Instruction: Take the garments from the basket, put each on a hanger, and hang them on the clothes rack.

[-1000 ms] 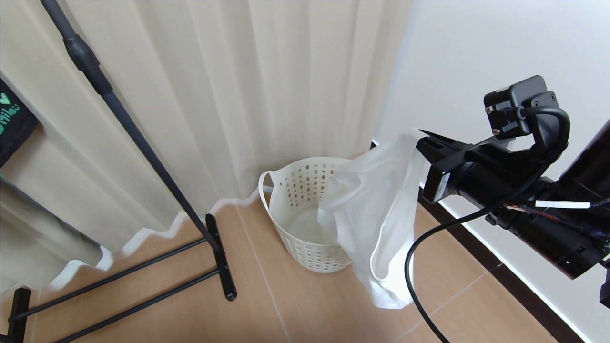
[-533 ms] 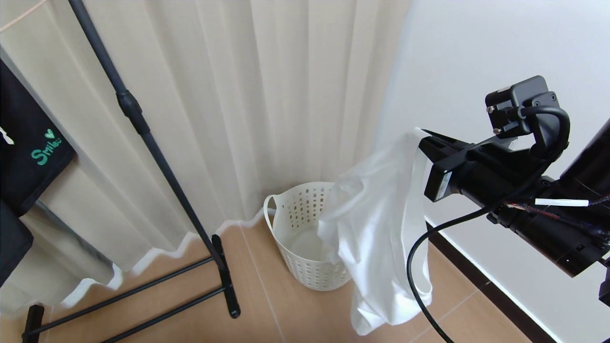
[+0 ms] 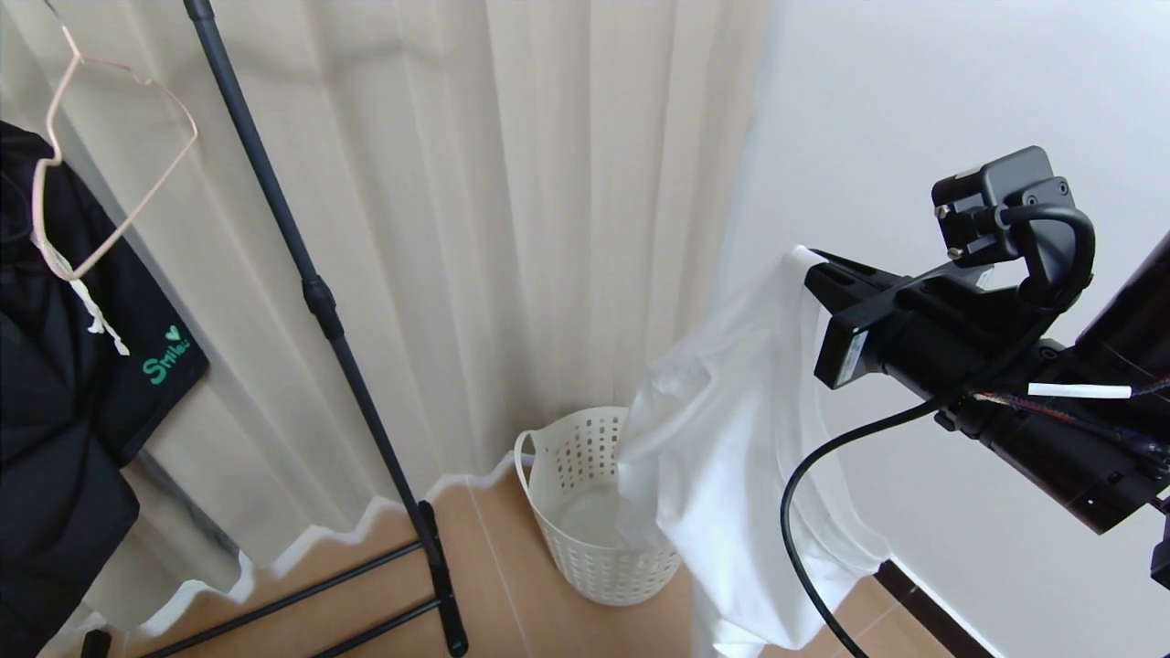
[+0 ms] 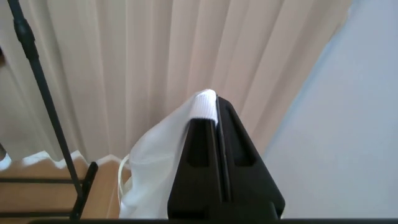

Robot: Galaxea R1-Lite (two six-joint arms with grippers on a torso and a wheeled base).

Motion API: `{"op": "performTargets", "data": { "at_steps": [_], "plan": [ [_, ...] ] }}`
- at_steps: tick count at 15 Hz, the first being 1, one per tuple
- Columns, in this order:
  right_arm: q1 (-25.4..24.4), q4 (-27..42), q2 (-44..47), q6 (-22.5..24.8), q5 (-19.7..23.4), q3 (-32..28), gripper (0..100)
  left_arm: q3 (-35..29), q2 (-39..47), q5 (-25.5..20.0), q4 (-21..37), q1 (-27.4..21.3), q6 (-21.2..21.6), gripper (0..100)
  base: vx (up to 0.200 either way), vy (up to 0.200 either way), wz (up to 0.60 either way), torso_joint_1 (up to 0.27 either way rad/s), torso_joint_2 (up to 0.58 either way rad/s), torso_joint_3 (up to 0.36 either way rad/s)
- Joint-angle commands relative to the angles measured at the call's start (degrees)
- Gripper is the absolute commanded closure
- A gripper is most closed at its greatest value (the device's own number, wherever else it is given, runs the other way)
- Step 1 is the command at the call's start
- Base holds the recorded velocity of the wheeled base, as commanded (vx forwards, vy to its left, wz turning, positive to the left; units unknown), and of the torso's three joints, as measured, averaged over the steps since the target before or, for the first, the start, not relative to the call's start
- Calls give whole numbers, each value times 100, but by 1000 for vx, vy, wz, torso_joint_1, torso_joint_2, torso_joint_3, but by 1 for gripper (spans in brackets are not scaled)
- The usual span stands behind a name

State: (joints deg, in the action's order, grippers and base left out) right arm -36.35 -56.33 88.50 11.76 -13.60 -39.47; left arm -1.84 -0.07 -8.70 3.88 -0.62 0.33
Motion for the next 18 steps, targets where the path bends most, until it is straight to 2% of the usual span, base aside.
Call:
{"op": "performTargets", "data": {
  "at_steps": [1, 6, 18],
  "plan": [
    [-3, -1, 18, 1, -2, 1, 100, 0, 7, 0, -1, 1, 2, 0, 0, 0, 0, 119, -471, -144],
    [-3, -1, 0, 1, 33, 27, 100, 8, 7, 9, -1, 1, 2, 0, 0, 0, 0, 154, -484, -191],
    [-3, -1, -9, 19, 77, 71, 100, 8, 7, 9, -1, 1, 20, 0, 0, 0, 0, 211, -545, -326]
  ]
}}
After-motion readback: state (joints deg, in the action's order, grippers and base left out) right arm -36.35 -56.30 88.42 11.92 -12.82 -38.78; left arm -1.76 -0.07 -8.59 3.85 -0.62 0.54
